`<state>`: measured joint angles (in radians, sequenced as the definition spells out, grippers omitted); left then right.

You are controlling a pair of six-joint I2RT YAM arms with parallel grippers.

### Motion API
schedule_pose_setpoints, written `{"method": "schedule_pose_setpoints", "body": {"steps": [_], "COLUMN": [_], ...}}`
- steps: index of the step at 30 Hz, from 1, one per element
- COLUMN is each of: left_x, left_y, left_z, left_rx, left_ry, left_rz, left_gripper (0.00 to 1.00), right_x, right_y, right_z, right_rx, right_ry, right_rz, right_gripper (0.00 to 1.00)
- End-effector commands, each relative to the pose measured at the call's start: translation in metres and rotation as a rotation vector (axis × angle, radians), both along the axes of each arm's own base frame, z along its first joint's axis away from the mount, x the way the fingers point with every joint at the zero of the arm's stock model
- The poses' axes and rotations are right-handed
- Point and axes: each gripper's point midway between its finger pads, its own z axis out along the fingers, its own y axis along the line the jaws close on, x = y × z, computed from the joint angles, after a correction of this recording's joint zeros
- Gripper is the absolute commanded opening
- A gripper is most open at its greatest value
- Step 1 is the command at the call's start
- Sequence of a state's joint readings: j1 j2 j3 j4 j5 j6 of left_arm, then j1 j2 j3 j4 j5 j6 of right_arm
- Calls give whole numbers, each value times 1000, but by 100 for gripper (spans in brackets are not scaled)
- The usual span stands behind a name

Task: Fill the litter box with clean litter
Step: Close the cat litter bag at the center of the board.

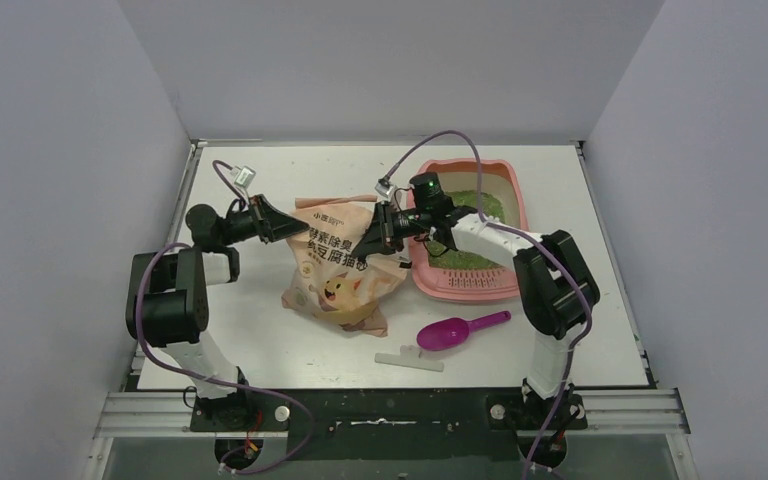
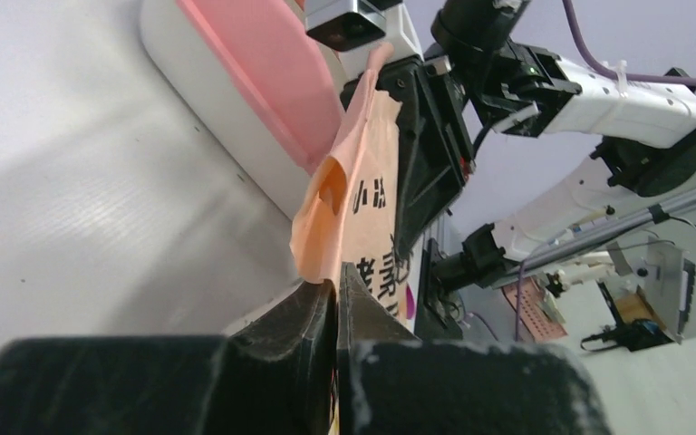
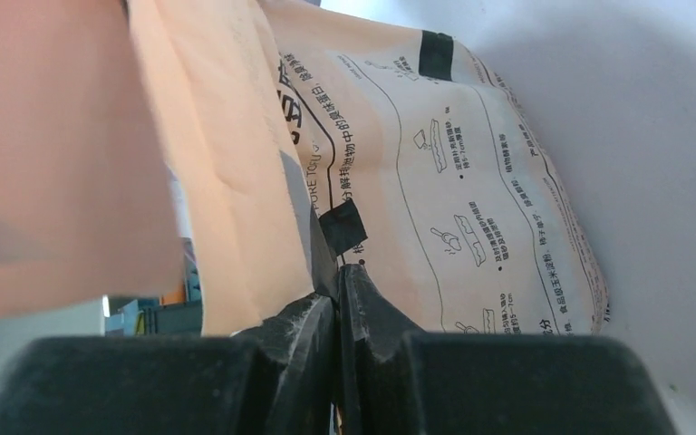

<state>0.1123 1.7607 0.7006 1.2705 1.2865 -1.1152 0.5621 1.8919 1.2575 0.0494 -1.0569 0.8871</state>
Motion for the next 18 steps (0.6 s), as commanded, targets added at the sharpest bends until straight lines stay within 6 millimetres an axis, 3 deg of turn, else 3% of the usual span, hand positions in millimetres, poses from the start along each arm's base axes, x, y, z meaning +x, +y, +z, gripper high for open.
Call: {"method": "schedule_pose_setpoints", "body": {"steps": [1,6,11,16,18], "left_x": [-22,-30,-39,-38,-38], "left_y": [3,4,3,2,2], "left_z": [41,49,55,58,59], "left_rx": [28,25,26,21,21], "left_ry": [-121,-59,-53,-69,-70], "left_rz": [-108,-153,-165,-149,-147], "left_gripper": [0,0,0,0,0], "right_x": [13,7,-10,-21,-20], "right_y": [-26,-32,-15,-2,-3], "right_z": [37,45,56,51,49], "right_rx": [4,34,77,13,-3], "right_ry": [-105,-117,-134,-202,-230], "right_rz": [-17,27,100,129,114], "right_gripper": [6,18,33,66,68]}}
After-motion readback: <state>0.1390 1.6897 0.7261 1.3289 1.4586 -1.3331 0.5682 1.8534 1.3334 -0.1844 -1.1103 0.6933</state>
